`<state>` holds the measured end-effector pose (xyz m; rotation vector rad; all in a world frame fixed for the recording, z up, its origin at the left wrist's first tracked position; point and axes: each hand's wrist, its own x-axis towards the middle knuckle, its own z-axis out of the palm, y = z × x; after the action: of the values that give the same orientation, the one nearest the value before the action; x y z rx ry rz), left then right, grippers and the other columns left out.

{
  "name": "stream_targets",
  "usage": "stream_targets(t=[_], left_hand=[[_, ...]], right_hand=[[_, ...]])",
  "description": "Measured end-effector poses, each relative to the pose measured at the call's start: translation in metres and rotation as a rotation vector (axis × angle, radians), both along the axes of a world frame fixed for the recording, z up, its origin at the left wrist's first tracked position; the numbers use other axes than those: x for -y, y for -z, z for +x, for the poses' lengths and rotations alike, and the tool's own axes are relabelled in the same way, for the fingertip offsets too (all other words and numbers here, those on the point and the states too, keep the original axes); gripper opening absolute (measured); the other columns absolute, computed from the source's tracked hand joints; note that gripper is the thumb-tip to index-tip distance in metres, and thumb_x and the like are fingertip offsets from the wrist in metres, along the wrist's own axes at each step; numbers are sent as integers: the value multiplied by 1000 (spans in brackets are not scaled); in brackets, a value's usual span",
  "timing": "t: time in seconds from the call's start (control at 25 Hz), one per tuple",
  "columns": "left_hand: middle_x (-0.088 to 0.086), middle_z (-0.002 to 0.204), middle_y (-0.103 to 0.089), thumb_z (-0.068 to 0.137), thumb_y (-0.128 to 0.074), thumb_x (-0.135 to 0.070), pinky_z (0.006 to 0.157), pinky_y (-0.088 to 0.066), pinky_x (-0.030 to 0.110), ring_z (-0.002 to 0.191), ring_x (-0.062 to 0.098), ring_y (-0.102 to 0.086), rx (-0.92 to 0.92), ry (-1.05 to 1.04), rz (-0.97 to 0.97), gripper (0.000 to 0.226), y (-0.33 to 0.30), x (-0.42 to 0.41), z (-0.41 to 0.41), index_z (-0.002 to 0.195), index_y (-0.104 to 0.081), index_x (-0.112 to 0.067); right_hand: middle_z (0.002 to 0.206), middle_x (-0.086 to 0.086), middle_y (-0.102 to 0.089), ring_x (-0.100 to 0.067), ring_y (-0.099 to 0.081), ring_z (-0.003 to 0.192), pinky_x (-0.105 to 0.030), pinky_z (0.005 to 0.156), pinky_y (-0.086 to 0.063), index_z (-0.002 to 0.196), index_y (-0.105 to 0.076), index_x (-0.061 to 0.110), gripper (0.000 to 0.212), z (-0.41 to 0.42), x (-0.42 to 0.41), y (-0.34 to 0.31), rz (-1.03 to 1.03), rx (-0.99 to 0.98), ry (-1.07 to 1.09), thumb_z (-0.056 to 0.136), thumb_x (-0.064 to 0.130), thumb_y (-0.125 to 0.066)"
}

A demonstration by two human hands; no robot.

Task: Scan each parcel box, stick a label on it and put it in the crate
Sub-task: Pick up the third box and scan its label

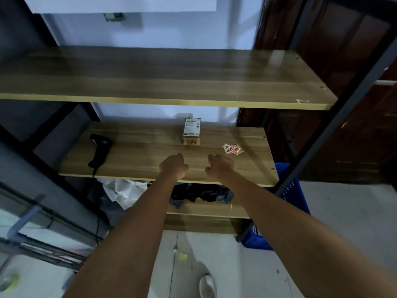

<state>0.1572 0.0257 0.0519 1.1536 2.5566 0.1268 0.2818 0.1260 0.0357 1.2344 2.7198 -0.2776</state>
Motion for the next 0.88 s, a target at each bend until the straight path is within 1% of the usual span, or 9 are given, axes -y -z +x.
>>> stream_targets(t=[0.08, 0.28, 0.4, 0.52, 0.56, 0.64, 0.68, 0.8, 0.88], left_hand=[[14, 125, -56, 93, -48, -29, 75, -42, 33, 112, 31, -57, 76, -22, 33, 39, 7, -9, -12, 125, -47, -7], [19, 124, -58, 92, -52, -25, 88, -47, 37, 114, 36, -56, 181, -156, 100, 37, 30, -33, -51, 122, -51, -2], [19, 126, -58, 91, -53, -22, 90, -46, 36, 116, 35, -56, 202, -195, 138, 37, 42, -57, -71, 122, -52, -1], [21, 126, -57, 92, -52, -14, 94, -48, 40, 115, 37, -56, 227, -227, 191, 40, 48, -81, -87, 128, -47, 1], [22, 126, -56, 92, -52, -10, 93, -49, 42, 114, 36, -57, 213, -230, 191, 40, 48, -89, -89, 129, -46, 1], [22, 127, -55, 91, -51, -6, 93, -49, 43, 114, 37, -57, 210, -247, 209, 41, 49, -105, -92, 130, -44, 0], [21, 128, -55, 91, -50, -6, 93, -49, 43, 115, 37, -56, 219, -250, 219, 41, 51, -112, -93, 131, -43, -1], [19, 122, -59, 93, -49, -9, 84, -52, 41, 107, 34, -60, 274, -227, 223, 39, 59, -129, -103, 130, -43, -3], [18, 122, -59, 93, -47, -9, 82, -50, 38, 106, 33, -61, 301, -225, 224, 44, 63, -134, -106, 136, -39, -5]], right_hand=[[123, -9, -57, -31, -58, 110, -32, 77, -44, 119, -52, 16, 33, -9, -12, 10, -34, -33, 19, 91, 33, -49], [127, -11, -53, -32, -55, 116, -37, 86, -46, 124, -50, 16, 41, -44, -44, 32, -121, -109, 63, 88, 35, -52], [127, -14, -51, -33, -53, 115, -39, 85, -47, 127, -46, 13, 46, -64, -65, 39, -204, -160, 79, 88, 34, -54], [124, -15, -50, -33, -54, 110, -40, 84, -50, 124, -46, 10, 42, -78, -87, 43, -328, -320, 134, 87, 27, -55], [123, -15, -51, -33, -55, 109, -39, 82, -50, 123, -48, 10, 40, -82, -92, 42, -352, -366, 153, 87, 26, -55], [121, -14, -54, -32, -57, 107, -35, 77, -47, 123, -49, 11, 40, -90, -100, 46, -379, -398, 170, 87, 27, -56], [121, -14, -54, -32, -57, 109, -35, 78, -46, 124, -49, 11, 41, -94, -104, 49, -397, -405, 179, 87, 27, -56], [128, -16, -52, -33, -51, 118, -41, 93, -47, 131, -47, 9, 42, -109, -108, 53, -427, -424, 190, 91, 22, -54], [131, -17, -50, -33, -49, 121, -43, 98, -45, 134, -44, 8, 45, -115, -111, 54, -432, -434, 208, 92, 20, -53]])
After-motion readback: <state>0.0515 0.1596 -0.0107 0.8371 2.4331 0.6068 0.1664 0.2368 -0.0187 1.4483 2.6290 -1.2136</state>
